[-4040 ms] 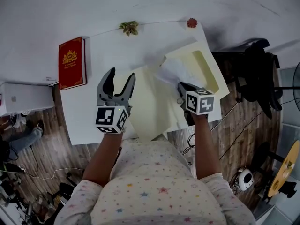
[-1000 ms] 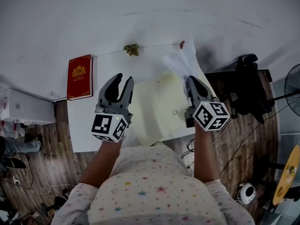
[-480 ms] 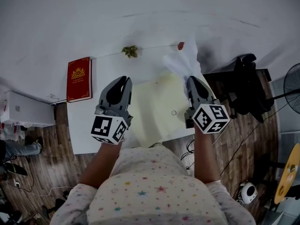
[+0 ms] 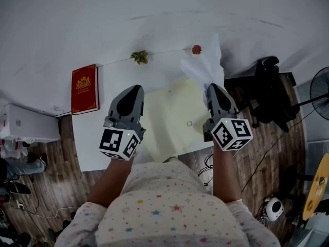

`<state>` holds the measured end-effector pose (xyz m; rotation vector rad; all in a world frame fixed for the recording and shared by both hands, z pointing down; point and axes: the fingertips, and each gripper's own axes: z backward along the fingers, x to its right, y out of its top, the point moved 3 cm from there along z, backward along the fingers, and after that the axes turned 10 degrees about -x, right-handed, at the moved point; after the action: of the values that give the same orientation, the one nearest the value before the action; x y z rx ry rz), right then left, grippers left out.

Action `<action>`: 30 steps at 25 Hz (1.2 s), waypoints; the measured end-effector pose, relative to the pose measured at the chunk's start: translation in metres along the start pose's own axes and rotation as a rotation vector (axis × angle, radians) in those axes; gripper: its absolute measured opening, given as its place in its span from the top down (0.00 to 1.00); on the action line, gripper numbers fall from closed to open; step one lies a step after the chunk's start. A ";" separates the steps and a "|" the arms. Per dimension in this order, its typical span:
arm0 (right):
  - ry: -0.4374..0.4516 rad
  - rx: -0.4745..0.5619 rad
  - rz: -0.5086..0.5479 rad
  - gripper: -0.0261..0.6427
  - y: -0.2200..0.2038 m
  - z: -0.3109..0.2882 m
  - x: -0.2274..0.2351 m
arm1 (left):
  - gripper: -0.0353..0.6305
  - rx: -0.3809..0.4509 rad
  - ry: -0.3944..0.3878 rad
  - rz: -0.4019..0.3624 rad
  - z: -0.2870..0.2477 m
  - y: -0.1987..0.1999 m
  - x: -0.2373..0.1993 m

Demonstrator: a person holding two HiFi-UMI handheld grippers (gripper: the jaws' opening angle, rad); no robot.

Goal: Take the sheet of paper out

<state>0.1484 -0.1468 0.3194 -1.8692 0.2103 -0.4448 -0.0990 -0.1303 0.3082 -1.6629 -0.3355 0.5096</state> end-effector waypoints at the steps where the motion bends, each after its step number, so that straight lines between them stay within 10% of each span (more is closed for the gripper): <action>1: -0.002 0.004 0.000 0.96 0.001 0.001 0.000 | 0.92 0.001 -0.004 0.001 0.000 0.001 0.001; 30: -0.004 0.115 0.053 0.96 0.011 0.025 -0.026 | 0.93 0.008 -0.025 -0.020 0.006 0.001 0.009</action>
<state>0.1358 -0.1199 0.2969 -1.7473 0.2268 -0.4082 -0.0949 -0.1207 0.3050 -1.6446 -0.3681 0.5167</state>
